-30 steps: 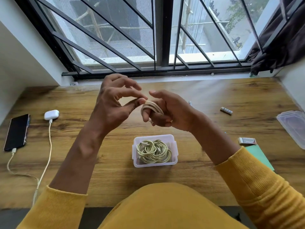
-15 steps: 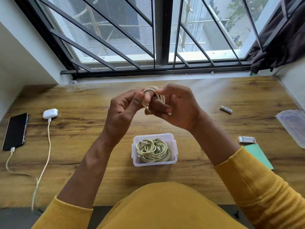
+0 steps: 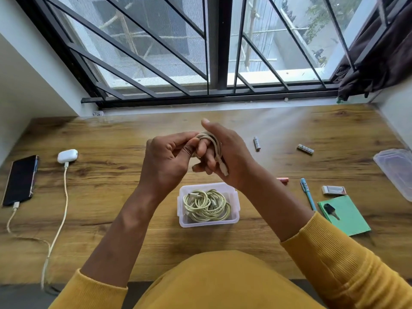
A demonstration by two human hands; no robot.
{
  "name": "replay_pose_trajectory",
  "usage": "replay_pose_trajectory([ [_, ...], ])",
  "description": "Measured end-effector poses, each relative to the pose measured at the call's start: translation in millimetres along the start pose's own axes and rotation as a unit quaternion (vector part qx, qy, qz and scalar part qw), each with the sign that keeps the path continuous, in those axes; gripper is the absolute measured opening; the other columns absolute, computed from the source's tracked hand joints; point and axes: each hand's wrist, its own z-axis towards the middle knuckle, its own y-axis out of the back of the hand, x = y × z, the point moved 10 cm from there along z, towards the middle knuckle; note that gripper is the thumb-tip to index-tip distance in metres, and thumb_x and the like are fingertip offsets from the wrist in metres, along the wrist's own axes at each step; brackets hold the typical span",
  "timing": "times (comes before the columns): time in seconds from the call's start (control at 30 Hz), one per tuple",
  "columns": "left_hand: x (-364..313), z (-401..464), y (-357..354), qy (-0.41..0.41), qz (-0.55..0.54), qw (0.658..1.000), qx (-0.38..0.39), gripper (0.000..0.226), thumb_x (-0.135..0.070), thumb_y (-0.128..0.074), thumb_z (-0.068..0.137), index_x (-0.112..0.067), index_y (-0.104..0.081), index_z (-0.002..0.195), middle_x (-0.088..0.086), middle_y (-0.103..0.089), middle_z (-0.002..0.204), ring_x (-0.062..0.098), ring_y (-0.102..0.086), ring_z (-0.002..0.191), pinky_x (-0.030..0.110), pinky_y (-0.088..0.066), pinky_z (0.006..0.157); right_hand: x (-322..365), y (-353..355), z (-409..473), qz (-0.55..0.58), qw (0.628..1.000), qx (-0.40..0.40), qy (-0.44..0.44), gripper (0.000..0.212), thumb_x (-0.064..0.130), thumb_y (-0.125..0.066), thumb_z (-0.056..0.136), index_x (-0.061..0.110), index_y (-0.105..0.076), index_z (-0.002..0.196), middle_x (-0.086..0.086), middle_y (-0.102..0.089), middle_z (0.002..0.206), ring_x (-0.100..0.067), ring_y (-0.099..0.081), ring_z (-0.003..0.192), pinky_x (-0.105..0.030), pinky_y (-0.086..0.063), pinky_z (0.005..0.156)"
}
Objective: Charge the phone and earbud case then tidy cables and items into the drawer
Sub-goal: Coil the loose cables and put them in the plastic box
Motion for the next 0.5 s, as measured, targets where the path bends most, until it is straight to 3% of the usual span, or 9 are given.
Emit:
replay_pose_trajectory([
  [0.13,0.7,1.4,-0.5,-0.008,0.019,1.000,-0.004,0.017,-0.013,-0.067,0.104,-0.018,-0.083,0.102,-0.010,-0.081,0.088,0.005,-0.077,0.084,0.020,-0.058,0.073,6.4,-2.1,-6.0,0.004,0.999,-0.051,0.013,0.048,0.032,-0.059,0.103,0.001,-0.059,0.067,-0.003,-0.051,0.041,-0.016,-0.043,0.034,-0.032,-0.057,0.053],
  [0.23,10.4,6.1,-2.4,0.005,-0.037,0.999,0.011,0.018,-0.012,-0.067,0.104,-0.023,-0.081,0.105,-0.007,-0.082,0.094,0.010,-0.079,0.088,0.026,-0.061,0.077,4.1,-4.1,-5.6,0.021,0.999,-0.044,-0.011,0.046,0.034,-0.058,0.102,0.001,-0.061,0.070,-0.003,-0.053,0.044,-0.017,-0.046,0.039,-0.032,-0.058,0.055],
  [0.33,25.5,9.9,-2.1,0.054,-0.129,0.990,0.013,0.017,-0.009,-0.068,0.101,-0.019,-0.081,0.107,-0.003,-0.082,0.095,0.011,-0.078,0.085,0.027,-0.061,0.074,0.5,-12.7,-5.0,0.093,0.994,0.032,-0.057,0.053,0.038,-0.041,0.105,-0.003,-0.066,0.083,-0.009,-0.061,0.052,-0.021,-0.057,0.048,-0.036,-0.062,0.068],
  [0.43,42.6,6.1,-1.4,0.126,-0.253,0.959,0.023,0.021,-0.005,-0.067,0.097,-0.017,-0.083,0.103,-0.001,-0.081,0.093,0.009,-0.075,0.082,0.021,-0.059,0.068,-0.4,-28.5,-11.4,0.154,0.973,0.153,-0.083,0.051,0.028,-0.030,0.106,-0.010,-0.059,0.122,-0.015,-0.074,0.088,-0.027,-0.073,0.080,-0.046,-0.060,0.094],
  [0.5,48.2,2.0,-2.1,0.146,-0.283,0.947,0.043,0.030,0.002,-0.064,0.098,-0.019,-0.085,0.103,0.003,-0.081,0.096,0.013,-0.075,0.083,0.022,-0.059,0.066,-2.5,-33.3,-15.9,0.147,0.964,0.204,-0.089,0.048,0.025,-0.031,0.110,-0.009,-0.054,0.136,-0.018,-0.074,0.108,-0.029,-0.073,0.100,-0.047,-0.059,0.099],
])
